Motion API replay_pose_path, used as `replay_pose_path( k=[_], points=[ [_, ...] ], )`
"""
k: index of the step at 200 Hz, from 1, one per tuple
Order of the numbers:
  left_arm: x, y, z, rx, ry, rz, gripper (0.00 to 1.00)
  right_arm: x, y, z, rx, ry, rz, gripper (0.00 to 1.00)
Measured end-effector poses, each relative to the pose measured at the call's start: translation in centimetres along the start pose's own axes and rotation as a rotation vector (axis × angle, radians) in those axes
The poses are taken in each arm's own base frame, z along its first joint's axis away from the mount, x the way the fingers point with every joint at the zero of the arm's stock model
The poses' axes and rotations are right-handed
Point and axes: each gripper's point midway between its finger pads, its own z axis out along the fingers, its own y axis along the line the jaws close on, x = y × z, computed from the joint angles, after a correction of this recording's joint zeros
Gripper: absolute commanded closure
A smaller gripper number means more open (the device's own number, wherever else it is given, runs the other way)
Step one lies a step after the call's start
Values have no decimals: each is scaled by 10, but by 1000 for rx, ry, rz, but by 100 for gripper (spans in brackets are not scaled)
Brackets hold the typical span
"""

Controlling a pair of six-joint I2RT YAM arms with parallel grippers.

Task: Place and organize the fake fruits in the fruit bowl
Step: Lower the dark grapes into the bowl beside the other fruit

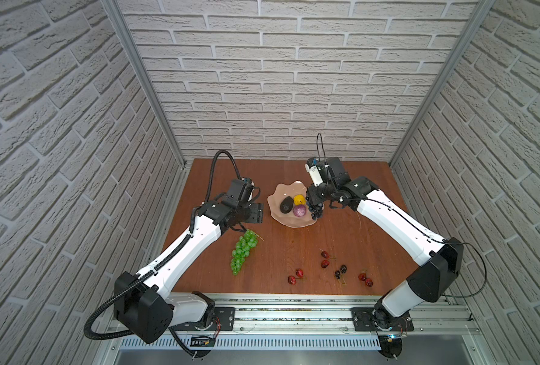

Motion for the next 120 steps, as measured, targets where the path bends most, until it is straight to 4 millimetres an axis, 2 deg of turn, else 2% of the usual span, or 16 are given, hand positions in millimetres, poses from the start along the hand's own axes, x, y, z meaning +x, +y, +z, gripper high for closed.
replay_pose_path(
  k=[84,120],
  points=[
    [6,2,2,-8,15,0,23,4,4,4,-24,11,22,94],
    [7,3,3,-10,17,0,23,17,1,13,0,46,37,94]
  ],
)
